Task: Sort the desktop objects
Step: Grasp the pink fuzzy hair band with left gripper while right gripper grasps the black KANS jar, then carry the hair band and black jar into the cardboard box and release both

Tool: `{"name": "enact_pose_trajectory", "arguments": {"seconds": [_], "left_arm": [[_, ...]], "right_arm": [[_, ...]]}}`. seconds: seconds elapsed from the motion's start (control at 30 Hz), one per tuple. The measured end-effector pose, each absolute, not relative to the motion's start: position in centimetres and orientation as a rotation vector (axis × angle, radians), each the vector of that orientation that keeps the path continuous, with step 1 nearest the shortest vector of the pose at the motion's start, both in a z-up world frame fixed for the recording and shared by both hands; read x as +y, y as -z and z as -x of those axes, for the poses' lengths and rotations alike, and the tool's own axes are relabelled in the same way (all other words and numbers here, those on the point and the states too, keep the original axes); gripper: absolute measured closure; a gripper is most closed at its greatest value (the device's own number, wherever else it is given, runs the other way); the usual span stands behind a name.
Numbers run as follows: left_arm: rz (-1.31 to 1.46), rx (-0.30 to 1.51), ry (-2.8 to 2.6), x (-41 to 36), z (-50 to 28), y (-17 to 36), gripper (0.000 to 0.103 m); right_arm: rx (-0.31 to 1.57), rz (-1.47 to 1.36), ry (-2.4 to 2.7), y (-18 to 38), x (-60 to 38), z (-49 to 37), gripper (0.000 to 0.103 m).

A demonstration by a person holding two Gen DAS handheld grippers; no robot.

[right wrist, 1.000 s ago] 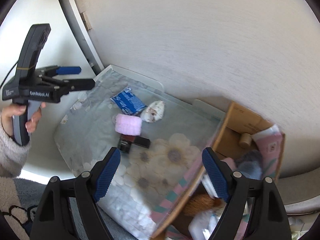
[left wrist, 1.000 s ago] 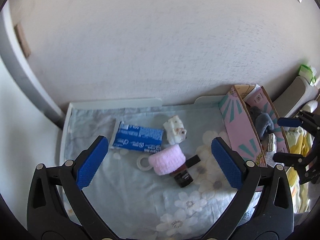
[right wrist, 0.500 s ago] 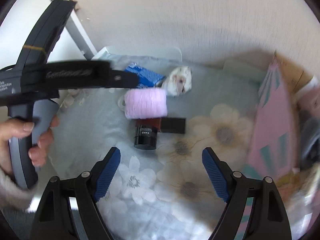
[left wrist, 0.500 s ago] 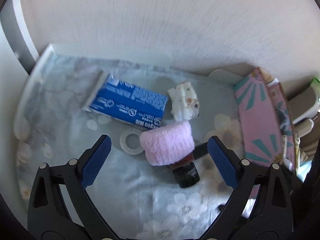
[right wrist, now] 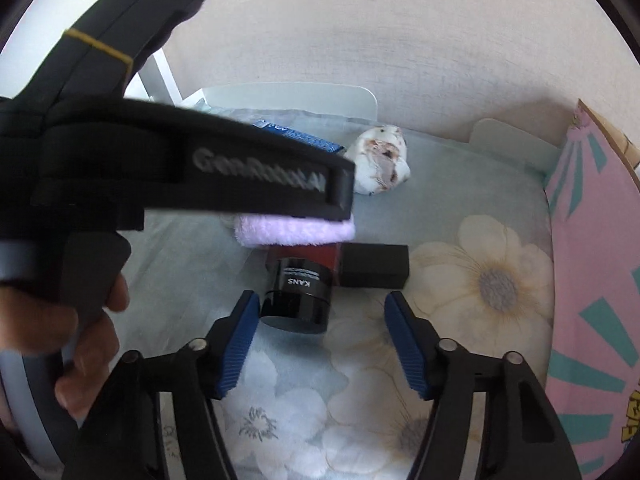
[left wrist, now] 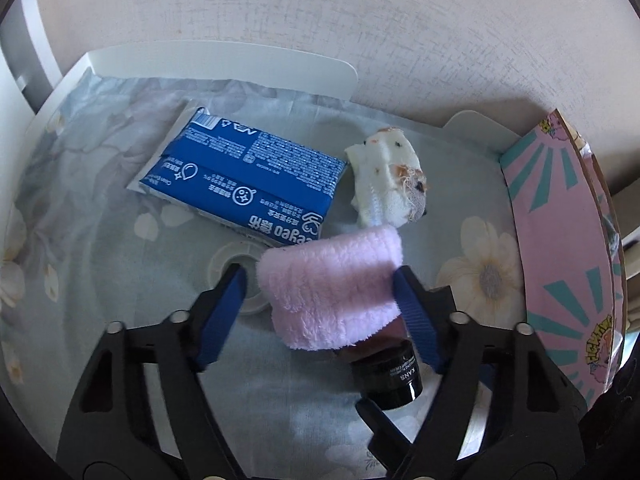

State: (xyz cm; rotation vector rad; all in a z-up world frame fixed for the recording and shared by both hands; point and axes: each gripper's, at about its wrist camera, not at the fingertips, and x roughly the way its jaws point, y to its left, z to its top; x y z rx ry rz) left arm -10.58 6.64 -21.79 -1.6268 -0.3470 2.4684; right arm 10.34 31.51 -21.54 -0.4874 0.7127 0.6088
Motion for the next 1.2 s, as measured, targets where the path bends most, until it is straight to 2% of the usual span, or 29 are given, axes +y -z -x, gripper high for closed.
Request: {"name": "enact_pose_trajectory", "arguments": {"seconds": [0.07,0.1,0.23,0.43,0.8,1.2], "left_arm": [[1.614,-0.341,-2.460,6.9,10.7,21.7,0.045],[1.612,-0.343,-2.453,7.0,10.7,21.7,0.048],[1.606,-0.352,-2.450,7.0,10.8,21.7,0.064],[1.589,-0.359,-2.440,7.1,10.9,21.3,0.075],[1.511,-0.389,-2.462,6.3,10.0,17.3,0.076],[1.368,-0.330,-2.567,6.2,9.6,9.0,0.076]], "right_arm": [[0.718,0.497,-0.635,21.6,31.9,-10.4,0.067],[0.713,0.516,-0.636,21.7,32.1,-10.3,0.068],[0.714,0.537,-0.653,21.5,32.0,-10.6,0.069],[0.729,0.528,-0.644,20.9,31.4,-11.1,0.069],[0.718,0.521,-0.685,18.4,30.5,-10.0,0.069],[0.620,0.479,-0.707,10.6,28.5,-8.5,0.069]]}}
